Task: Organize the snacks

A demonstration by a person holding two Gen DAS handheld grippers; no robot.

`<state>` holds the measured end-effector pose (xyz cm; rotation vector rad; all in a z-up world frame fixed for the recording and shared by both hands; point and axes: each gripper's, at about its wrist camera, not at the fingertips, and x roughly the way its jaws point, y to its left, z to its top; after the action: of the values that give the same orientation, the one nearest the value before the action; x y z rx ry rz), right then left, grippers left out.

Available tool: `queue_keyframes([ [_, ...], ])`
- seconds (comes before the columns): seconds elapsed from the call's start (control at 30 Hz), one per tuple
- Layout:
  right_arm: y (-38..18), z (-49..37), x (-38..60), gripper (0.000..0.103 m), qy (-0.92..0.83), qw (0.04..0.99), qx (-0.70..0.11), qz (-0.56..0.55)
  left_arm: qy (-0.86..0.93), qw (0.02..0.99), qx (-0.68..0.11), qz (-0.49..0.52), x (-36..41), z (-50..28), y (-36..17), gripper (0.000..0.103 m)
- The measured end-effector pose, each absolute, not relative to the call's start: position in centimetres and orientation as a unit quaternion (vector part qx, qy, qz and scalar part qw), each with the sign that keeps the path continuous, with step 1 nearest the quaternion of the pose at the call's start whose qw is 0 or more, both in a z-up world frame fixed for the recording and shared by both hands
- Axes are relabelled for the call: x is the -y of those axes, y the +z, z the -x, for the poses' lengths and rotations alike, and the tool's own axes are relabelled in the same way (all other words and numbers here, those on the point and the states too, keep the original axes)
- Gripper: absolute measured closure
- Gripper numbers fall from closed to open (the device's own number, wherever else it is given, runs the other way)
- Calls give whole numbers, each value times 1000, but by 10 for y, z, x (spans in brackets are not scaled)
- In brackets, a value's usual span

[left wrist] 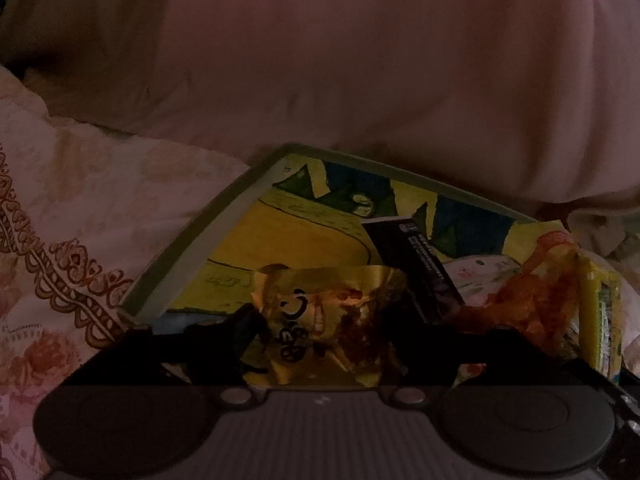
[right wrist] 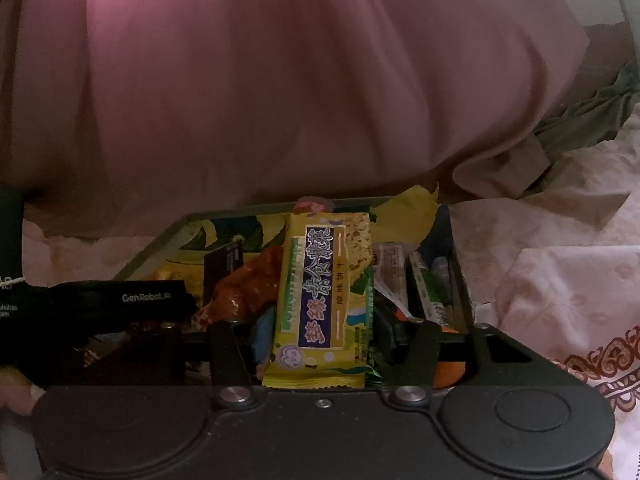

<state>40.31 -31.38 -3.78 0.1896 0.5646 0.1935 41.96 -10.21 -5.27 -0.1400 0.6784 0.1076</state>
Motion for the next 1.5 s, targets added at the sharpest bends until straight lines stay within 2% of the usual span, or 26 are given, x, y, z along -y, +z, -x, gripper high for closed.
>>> queue_keyframes([
  [0.13,-37,-403,316,47,97,951,-277,-98,57,940,-331,66,104,-419,-52,21],
  [0.37,-32,-401,319,34,98,955,-263,-99,62,938,-332,73,100,-417,-48,14],
  [0.53,-30,-399,321,28,98,956,-258,-101,63,940,-326,76,102,-411,-43,4],
  [1.2,13,-359,349,5,72,972,-201,-98,90,949,-289,93,97,-369,-4,1],
  [1.5,37,-313,357,1,67,976,-186,-92,83,957,-266,84,100,-310,22,1],
])
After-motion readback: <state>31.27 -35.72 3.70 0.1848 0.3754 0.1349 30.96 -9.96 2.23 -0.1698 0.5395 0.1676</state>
